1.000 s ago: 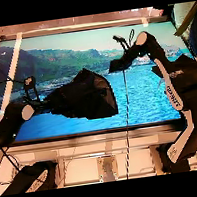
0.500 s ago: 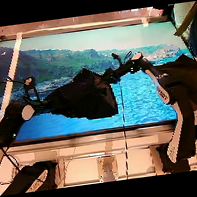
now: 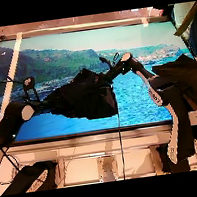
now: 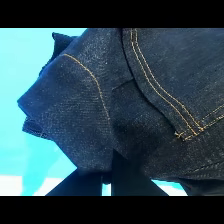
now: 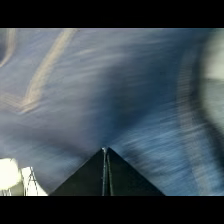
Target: Fold the clothes and pants, and hang the long-sleeved shirts on hangers.
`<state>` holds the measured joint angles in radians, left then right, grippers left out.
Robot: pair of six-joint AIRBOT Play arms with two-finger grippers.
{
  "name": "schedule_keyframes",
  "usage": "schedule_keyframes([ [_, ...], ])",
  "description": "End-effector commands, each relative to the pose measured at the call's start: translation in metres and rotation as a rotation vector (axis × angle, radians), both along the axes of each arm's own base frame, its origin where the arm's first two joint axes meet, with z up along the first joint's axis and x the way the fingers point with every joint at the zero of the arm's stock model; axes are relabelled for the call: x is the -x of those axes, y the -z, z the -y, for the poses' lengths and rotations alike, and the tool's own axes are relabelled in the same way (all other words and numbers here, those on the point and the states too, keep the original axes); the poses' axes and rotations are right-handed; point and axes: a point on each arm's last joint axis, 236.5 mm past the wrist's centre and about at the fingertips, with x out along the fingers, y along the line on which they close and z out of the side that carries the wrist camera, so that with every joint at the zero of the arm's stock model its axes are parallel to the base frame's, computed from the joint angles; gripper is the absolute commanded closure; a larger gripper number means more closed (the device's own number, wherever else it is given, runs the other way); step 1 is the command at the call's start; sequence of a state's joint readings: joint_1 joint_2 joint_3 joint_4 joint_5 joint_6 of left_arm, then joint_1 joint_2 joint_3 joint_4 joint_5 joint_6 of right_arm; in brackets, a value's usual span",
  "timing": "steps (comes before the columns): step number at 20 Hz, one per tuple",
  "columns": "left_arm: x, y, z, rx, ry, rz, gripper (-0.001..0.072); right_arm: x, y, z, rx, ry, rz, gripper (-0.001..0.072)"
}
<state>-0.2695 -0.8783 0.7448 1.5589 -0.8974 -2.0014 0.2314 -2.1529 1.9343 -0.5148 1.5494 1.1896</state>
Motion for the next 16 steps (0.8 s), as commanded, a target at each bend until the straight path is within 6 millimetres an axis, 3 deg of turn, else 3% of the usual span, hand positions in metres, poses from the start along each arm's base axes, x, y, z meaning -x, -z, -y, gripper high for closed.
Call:
schedule_keyframes([
  [1, -0.002, -0.022, -0.003, 0.012, -0.006, 0.063, 0.0669, 0.010, -0.078, 0.015, -0.052, -0.107, 0.102, 0.0704],
  [3, -0.004, -0.061, -0.008, 0.039, -0.024, 0.170, 0.0669, 0.010, -0.131, 0.026, -0.059, -0.075, 0.219, 0.0704],
  [5, -0.001, -0.097, -0.015, 0.056, -0.032, 0.271, 0.0668, 0.013, -0.161, 0.043, 0.012, -0.052, 0.334, 0.0704],
  [7, 0.009, -0.111, -0.019, 0.051, -0.023, 0.304, 0.0668, 0.002, -0.147, 0.065, 0.172, -0.007, 0.402, 0.0704],
  [10, 0.034, -0.083, -0.024, 0.014, -0.019, 0.149, 0.0668, 0.001, -0.100, 0.077, 0.261, -0.022, 0.330, 0.0703],
  [12, 0.045, -0.070, -0.026, -0.013, -0.002, 0.078, 0.0668, -0.023, -0.077, 0.081, 0.311, 0.038, 0.357, 0.0703],
  [14, 0.045, -0.070, -0.027, -0.013, -0.002, 0.078, 0.0668, -0.049, -0.072, 0.074, 0.303, 0.120, 0.416, 0.0688],
  [15, 0.045, -0.070, -0.027, -0.013, -0.003, 0.077, 0.0668, -0.063, -0.067, 0.069, 0.295, 0.162, 0.443, 0.0536],
  [16, 0.045, -0.070, -0.027, -0.013, -0.003, 0.077, 0.0668, -0.071, -0.060, 0.062, 0.264, 0.202, 0.409, 0.0172],
])
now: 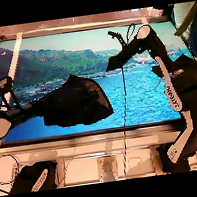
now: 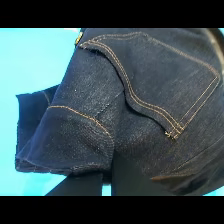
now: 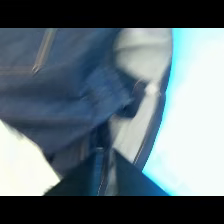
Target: Fold the clothes and pants, and hang the long-sleeved shirts on hangers.
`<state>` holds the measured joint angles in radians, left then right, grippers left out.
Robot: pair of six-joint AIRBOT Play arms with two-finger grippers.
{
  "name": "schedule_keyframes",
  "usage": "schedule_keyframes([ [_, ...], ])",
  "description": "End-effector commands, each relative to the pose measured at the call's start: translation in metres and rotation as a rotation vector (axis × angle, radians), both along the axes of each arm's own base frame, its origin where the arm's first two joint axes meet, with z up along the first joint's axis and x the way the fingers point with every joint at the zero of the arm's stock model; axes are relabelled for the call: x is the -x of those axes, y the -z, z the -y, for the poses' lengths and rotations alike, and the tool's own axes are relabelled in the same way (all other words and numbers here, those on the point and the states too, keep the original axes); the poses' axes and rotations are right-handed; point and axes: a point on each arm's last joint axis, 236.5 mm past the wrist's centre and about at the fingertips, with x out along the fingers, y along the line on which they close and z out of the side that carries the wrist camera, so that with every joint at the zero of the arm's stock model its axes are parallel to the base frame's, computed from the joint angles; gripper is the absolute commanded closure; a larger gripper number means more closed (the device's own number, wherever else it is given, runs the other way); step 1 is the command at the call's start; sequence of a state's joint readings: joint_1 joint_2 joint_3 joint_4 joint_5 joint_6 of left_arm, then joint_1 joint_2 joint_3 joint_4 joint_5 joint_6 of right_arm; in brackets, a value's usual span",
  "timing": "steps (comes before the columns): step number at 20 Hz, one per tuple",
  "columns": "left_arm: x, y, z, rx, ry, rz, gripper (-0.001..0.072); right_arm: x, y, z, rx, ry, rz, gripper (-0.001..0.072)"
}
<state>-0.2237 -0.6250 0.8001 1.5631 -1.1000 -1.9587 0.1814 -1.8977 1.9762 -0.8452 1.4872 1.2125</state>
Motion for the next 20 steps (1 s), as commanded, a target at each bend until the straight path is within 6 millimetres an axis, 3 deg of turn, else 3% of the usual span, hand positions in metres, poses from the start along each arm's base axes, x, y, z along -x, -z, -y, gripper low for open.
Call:
schedule_keyframes([
  [1, 0.007, 0.005, -0.002, -0.012, 0.005, -0.034, 0.0668, -0.031, 0.030, -0.016, -0.081, 0.135, -0.052, 0.0051],
  [5, 0.006, 0.009, -0.002, -0.015, 0.004, -0.049, 0.0668, -0.013, 0.084, -0.063, -0.311, 0.152, -0.398, 0.0055],
  [7, 0.005, 0.011, -0.001, -0.016, 0.005, -0.056, 0.0668, -0.001, 0.115, -0.079, -0.292, 0.135, -0.460, 0.0057],
  [9, 0.005, 0.014, -0.001, -0.018, 0.005, -0.065, 0.0668, 0.012, 0.134, -0.095, -0.270, 0.111, -0.491, 0.0058],
  [12, 0.004, 0.016, -0.001, -0.020, 0.005, -0.072, 0.0668, 0.024, 0.138, -0.121, -0.264, 0.076, -0.476, 0.0057],
  [15, 0.004, 0.017, -0.001, -0.021, 0.005, -0.077, 0.0668, 0.029, 0.120, -0.145, -0.304, 0.024, -0.431, 0.0058],
  [18, 0.004, 0.017, -0.001, -0.021, 0.005, -0.077, 0.0667, 0.032, 0.116, -0.162, -0.311, 0.012, -0.403, 0.0120],
  [20, 0.004, 0.017, -0.001, -0.021, 0.005, -0.077, 0.0667, 0.046, 0.116, -0.170, -0.311, -0.035, -0.413, 0.0247],
])
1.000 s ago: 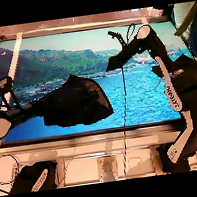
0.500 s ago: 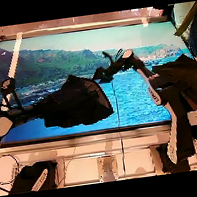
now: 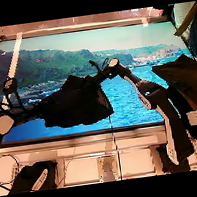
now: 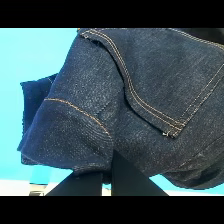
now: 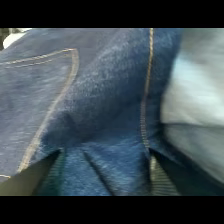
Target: Fold the clothes and pants, and hang the long-sleeved shirts on hangers.
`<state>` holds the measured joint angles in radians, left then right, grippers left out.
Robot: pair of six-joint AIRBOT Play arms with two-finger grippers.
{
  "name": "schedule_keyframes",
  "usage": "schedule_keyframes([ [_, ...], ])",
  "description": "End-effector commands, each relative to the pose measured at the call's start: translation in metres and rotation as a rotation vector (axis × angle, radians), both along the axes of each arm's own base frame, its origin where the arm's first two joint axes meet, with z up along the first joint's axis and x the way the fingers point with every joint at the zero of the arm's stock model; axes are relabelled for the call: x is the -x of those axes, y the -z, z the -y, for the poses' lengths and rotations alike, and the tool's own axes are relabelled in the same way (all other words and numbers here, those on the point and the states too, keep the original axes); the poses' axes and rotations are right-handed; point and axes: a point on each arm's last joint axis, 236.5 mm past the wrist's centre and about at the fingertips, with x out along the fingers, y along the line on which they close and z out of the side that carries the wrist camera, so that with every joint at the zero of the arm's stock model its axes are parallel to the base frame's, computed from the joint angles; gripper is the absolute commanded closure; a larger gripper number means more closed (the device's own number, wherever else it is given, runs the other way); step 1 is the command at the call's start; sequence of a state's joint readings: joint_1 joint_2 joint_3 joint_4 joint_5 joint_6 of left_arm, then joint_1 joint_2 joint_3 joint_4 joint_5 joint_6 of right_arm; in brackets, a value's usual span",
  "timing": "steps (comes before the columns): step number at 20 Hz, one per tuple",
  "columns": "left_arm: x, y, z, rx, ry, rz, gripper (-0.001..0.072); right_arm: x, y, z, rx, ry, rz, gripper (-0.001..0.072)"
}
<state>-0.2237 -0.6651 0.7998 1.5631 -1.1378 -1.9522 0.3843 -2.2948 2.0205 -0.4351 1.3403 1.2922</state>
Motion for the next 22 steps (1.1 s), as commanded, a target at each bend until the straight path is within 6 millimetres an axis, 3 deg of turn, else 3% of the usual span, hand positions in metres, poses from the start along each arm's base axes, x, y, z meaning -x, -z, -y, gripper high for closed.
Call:
schedule_keyframes([
  [1, 0.000, 0.000, 0.000, 0.000, -0.001, -0.001, 0.0668, 0.018, -0.007, -0.018, -0.041, -0.076, 0.040, 0.0372],
  [3, 0.000, 0.000, 0.000, 0.000, -0.001, -0.001, 0.0667, 0.025, -0.027, -0.026, -0.134, -0.107, 0.048, 0.0525],
  [5, 0.000, 0.000, 0.000, 0.000, 0.000, -0.001, 0.0668, 0.022, -0.060, -0.028, -0.255, -0.110, 0.084, 0.0703],
  [7, -0.002, -0.004, 0.000, 0.003, -0.001, 0.017, 0.0667, 0.014, -0.097, -0.020, -0.316, -0.100, 0.128, 0.0704],
  [9, -0.011, -0.026, 0.000, 0.015, -0.002, 0.112, 0.0667, 0.007, -0.139, 0.000, -0.336, -0.102, 0.205, 0.0704],
  [13, -0.019, -0.103, -0.013, 0.000, -0.017, 0.356, 0.0668, 0.012, -0.241, 0.057, -0.306, -0.099, 0.420, 0.0704],
  [15, -0.014, -0.146, -0.013, 0.024, -0.020, 0.458, 0.0668, 0.036, -0.297, 0.075, -0.313, -0.110, 0.508, 0.0705],
  [16, -0.011, -0.162, -0.014, 0.032, -0.022, 0.495, 0.0668, 0.047, -0.313, 0.081, -0.275, -0.117, 0.567, 0.0705],
  [17, -0.007, -0.171, -0.015, 0.036, -0.021, 0.521, 0.0668, 0.047, -0.308, 0.091, -0.167, -0.113, 0.622, 0.0704],
  [18, -0.003, -0.173, -0.016, 0.038, -0.022, 0.526, 0.0668, 0.037, -0.288, 0.110, 0.010, -0.089, 0.650, 0.0704],
  [20, 0.005, -0.159, -0.015, 0.039, -0.018, 0.458, 0.0668, 0.021, -0.247, 0.141, 0.230, -0.027, 0.584, 0.0703],
  [21, 0.009, -0.150, -0.016, 0.029, -0.019, 0.414, 0.0668, 0.021, -0.231, 0.142, 0.231, -0.025, 0.527, 0.0675],
  [22, 0.012, -0.141, -0.017, 0.019, -0.019, 0.371, 0.0668, 0.023, -0.211, 0.140, 0.234, -0.037, 0.467, 0.0561],
])
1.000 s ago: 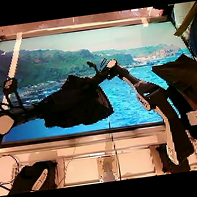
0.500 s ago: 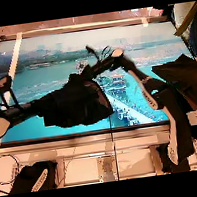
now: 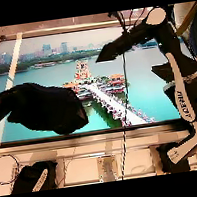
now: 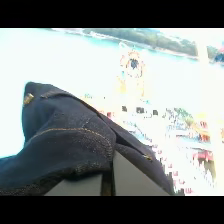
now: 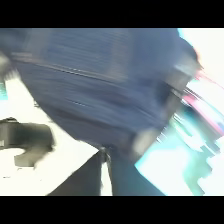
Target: Fold the clothes and pants, and hang the long-sleeved shirts on hangers.
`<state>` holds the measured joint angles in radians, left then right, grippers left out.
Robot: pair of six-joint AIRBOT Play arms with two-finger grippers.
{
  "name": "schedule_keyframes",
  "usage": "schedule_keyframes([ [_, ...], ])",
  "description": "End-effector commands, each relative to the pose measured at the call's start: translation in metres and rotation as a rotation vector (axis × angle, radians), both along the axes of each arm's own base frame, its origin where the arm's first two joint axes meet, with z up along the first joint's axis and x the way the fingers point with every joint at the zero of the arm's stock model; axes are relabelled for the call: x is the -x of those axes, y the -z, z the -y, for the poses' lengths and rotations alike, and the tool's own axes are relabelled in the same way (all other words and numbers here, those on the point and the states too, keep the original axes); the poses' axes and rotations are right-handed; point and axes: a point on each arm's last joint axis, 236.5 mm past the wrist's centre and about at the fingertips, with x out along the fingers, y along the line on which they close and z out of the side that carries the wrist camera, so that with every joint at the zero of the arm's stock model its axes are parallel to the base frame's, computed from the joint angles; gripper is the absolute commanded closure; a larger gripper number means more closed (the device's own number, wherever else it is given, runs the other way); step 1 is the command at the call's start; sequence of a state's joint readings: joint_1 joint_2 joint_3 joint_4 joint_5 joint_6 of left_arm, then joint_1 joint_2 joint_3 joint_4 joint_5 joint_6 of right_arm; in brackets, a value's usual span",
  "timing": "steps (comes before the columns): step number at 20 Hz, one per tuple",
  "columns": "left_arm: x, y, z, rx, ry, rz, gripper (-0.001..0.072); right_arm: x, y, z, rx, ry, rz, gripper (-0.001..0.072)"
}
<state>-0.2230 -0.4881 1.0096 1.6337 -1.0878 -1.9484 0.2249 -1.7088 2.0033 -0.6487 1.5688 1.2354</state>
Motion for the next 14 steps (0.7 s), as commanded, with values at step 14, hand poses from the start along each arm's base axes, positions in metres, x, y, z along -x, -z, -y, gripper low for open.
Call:
schedule_keyframes([
  [14, -0.007, 0.050, 0.001, -0.047, -0.003, -0.215, 0.0668, 0.052, 0.258, -0.109, -0.116, -0.031, -0.839, 0.0217],
])
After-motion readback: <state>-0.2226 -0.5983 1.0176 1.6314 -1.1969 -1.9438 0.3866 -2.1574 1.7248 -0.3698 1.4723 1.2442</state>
